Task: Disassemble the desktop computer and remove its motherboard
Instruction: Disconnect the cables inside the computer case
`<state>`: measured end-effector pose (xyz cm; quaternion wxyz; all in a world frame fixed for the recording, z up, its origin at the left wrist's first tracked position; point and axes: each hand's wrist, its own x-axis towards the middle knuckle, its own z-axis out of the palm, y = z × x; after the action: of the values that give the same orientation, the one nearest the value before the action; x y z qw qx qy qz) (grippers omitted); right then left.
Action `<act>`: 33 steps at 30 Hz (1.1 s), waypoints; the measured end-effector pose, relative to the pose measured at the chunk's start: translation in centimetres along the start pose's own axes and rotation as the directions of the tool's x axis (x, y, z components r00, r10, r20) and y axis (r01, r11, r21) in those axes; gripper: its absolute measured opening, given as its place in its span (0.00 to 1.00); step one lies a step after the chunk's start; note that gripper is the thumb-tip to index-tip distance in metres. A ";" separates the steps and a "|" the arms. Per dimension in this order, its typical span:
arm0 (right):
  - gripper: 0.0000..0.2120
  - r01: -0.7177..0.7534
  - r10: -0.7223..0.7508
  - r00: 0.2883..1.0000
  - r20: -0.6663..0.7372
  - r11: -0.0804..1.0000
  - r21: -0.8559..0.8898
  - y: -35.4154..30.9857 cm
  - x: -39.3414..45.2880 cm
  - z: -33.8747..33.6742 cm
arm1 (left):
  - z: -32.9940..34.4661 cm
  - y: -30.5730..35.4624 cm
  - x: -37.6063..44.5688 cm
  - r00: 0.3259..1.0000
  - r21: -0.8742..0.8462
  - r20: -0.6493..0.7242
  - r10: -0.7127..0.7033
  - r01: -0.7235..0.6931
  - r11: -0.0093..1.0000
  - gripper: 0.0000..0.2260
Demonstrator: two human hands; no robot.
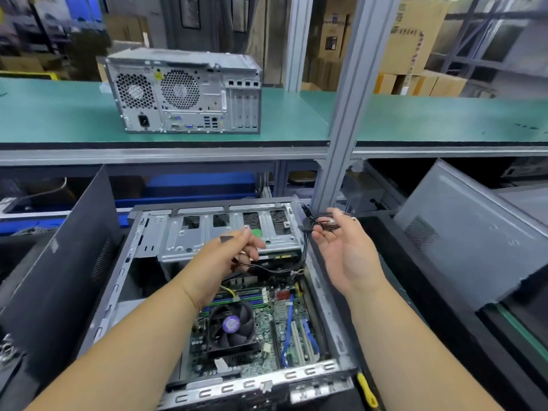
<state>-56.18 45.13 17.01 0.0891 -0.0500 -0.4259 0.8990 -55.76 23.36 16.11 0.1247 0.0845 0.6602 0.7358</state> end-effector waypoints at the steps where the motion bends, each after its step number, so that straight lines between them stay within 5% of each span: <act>1: 0.05 0.015 -0.015 1.000 0.001 1.000 0.015 -1.0 0.0 -0.5 | 0.7 0.2 -0.1 1.000 0.034 0.027 -0.005 0.004 0.999 0.20; 4: 0.04 0.077 -0.077 0.997 -0.006 0.996 0.051 -4.5 0.4 -2.2 | 3.3 0.8 -0.3 0.996 0.165 0.088 -0.014 -0.001 0.986 0.22; 8: 0.03 0.152 -0.148 0.988 -0.044 0.984 0.095 -8.6 1.1 -5.5 | 7.5 0.5 0.5 0.999 0.355 -0.041 -0.012 0.026 0.934 0.07; 14: 0.04 0.148 -0.149 0.983 -0.104 0.989 -0.019 -11.5 1.8 -11.3 | 13.4 -1.1 2.2 0.995 0.370 -0.082 -0.051 0.078 0.926 0.03; 19: 0.08 0.040 -0.048 0.999 -0.021 0.956 -0.291 -10.4 3.5 -15.2 | 16.8 -1.9 3.3 0.995 0.465 -0.079 -0.062 0.092 0.880 0.06; 25: 0.19 -0.048 0.126 0.990 0.069 0.743 -0.668 -6.9 6.9 -18.0 | 16.9 -2.3 3.5 0.984 0.561 -0.176 0.030 0.075 0.824 0.07; 33: 0.44 -0.126 0.361 0.916 0.175 0.673 -0.729 -3.7 10.0 -19.5 | 14.9 -2.6 2.9 0.945 0.519 -0.321 0.057 0.125 0.846 0.08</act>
<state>-62.32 64.20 7.41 -0.1257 0.0022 -0.7335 0.6680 -54.08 38.62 15.08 -0.0007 -0.0179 0.8509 0.5251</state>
